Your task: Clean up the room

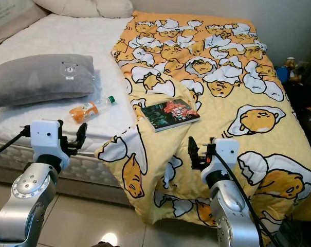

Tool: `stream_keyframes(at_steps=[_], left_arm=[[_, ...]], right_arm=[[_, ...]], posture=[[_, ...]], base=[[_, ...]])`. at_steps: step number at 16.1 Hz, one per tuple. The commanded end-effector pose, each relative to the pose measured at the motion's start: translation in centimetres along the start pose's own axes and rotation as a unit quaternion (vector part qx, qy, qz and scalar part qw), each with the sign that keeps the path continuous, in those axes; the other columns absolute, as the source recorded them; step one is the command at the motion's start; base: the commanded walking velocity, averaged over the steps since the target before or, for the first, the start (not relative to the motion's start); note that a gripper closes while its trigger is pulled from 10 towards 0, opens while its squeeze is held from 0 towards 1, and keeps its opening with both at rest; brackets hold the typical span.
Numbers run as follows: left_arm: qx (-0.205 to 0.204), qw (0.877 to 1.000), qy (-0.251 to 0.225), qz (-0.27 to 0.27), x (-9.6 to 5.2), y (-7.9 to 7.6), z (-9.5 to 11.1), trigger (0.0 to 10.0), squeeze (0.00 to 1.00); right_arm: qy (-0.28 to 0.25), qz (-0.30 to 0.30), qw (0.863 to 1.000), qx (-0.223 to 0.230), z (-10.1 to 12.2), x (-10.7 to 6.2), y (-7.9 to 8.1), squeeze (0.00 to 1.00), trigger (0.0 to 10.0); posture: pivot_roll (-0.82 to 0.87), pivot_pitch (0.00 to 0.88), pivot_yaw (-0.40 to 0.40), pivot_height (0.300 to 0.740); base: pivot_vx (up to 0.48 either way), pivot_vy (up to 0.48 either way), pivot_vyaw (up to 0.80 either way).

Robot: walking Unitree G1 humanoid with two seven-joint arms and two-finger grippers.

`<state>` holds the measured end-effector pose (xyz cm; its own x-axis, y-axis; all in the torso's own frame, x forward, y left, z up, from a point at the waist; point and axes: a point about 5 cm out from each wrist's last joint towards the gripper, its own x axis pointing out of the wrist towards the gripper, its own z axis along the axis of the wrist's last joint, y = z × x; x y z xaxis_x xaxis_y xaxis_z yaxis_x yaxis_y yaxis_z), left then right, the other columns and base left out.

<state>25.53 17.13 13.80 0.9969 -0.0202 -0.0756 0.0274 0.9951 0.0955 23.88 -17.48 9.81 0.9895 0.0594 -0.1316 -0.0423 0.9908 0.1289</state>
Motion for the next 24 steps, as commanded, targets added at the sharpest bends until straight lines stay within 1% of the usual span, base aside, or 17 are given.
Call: stream_keyframes(at_steps=[1,2,3,4,5,6,7,9,11,14,17,18,19,20,21,23,24], left_arm=[[0.007,1.000,0.004,-0.004,0.2,0.0,0.0,10.0,1.00],[0.007,1.000,0.004,-0.004,0.2,-0.1,0.1,10.0,1.00],[0.006,1.000,0.005,-0.003,0.2,0.0,0.1,10.0,1.00],[0.006,1.000,0.005,-0.003,0.2,0.0,0.1,10.0,1.00],[0.006,1.000,0.005,-0.003,0.3,0.0,0.1,10.0,1.00],[0.005,1.000,0.005,-0.003,0.3,0.1,0.1,10.0,1.00],[0.006,1.000,0.004,-0.002,0.3,0.1,0.2,10.0,1.00],[0.005,1.000,0.003,0.000,0.3,0.2,0.3,10.0,1.00],[0.007,1.000,0.005,0.002,0.3,0.5,0.2,10.0,1.00],[0.005,1.000,0.007,0.002,0.5,0.4,0.2,10.0,1.00],[0.006,1.000,0.009,-0.002,0.5,0.4,0.2,10.0,1.00],[0.006,1.000,0.010,-0.001,0.4,0.6,0.1,10.0,1.00],[0.007,1.000,0.011,0.001,0.4,0.6,0.1,10.0,1.00],[0.006,1.000,0.012,0.001,0.4,0.6,0.1,10.0,1.00],[0.006,1.000,0.013,-0.002,0.4,0.6,0.1,10.0,1.00],[0.006,1.000,0.014,-0.003,0.4,0.5,0.1,10.0,1.00],[0.004,1.000,0.014,-0.004,0.5,0.4,0.1,10.0,1.00]], right_arm=[[0.002,-0.018,1.000,-0.009,0.1,0.0,-0.5,1.00,10.0],[0.006,-0.019,1.000,-0.016,0.0,0.1,-0.6,1.00,10.0],[0.012,-0.013,1.000,-0.010,0.0,0.2,-0.4,1.00,10.0],[0.030,-0.013,0.999,0.002,-0.3,0.4,-0.3,1.00,10.0],[0.034,-0.013,0.999,0.002,-0.4,0.5,-0.2,1.00,10.0],[0.032,-0.008,0.999,-0.003,-0.4,0.5,-0.1,1.00,10.0],[0.045,-0.009,0.999,-0.010,-0.7,0.5,0.0,1.00,10.0],[0.045,-0.023,0.999,0.015,-0.8,0.6,-0.1,1.00,10.0],[0.047,-0.028,0.998,0.017,-0.7,0.7,-0.2,1.00,10.0],[0.046,-0.036,0.998,0.022,-0.7,0.5,-0.4,1.00,10.0],[0.049,-0.037,0.998,0.024,-0.7,0.5,-0.2,1.00,10.0],[0.047,-0.046,0.998,0.014,-0.7,0.5,-0.3,1.00,10.0],[0.053,-0.050,0.997,0.011,-0.9,0.4,-0.4,0.77,10.0],[0.055,-0.044,0.997,0.019,-0.9,0.4,-0.2,0.00,10.0],[0.055,-0.052,0.997,0.011,-0.9,0.4,-0.3,0.00,10.0],[0.057,-0.046,0.997,0.008,-0.9,0.4,-0.3,0.00,10.0],[0.051,-0.056,0.997,-0.003,-0.8,0.5,-0.5,0.00,10.0]], posture=[[-0.09,0.039,0.038,0.740],[-0.09,0.039,0.037,0.740],[-0.09,0.039,0.037,0.740],[-0.09,0.037,0.037,0.740],[-0.09,0.037,0.038,0.740],[-0.09,0.037,0.038,0.740],[-0.09,0.037,0.038,0.740],[-0.09,0.034,0.038,0.740],[-0.09,0.029,0.043,0.740],[-0.08,0.033,0.048,0.740],[-0.08,0.038,0.052,0.740],[-0.08,0.038,0.051,0.740],[-0.08,0.037,0.051,0.740],[-0.07,0.034,0.055,0.740],[-0.08,0.032,0.056,0.740],[-0.08,0.031,0.058,0.740],[-0.08,0.028,0.056,0.740]], base=[[0.000,0.000,0.00],[0.000,0.000,0.00],[0.000,0.000,0.00],[0.000,0.244,0.00],[0.000,0.251,0.00],[0.000,0.247,0.00],[0.000,0.247,0.00],[0.000,0.249,0.00],[0.000,0.249,-0.65],[0.000,0.252,0.00],[0.000,0.250,0.00],[0.000,0.251,0.00],[0.000,0.251,0.00],[0.000,0.247,0.00],[0.000,0.255,0.00],[0.000,0.251,0.00],[0.000,0.251,0.00]])
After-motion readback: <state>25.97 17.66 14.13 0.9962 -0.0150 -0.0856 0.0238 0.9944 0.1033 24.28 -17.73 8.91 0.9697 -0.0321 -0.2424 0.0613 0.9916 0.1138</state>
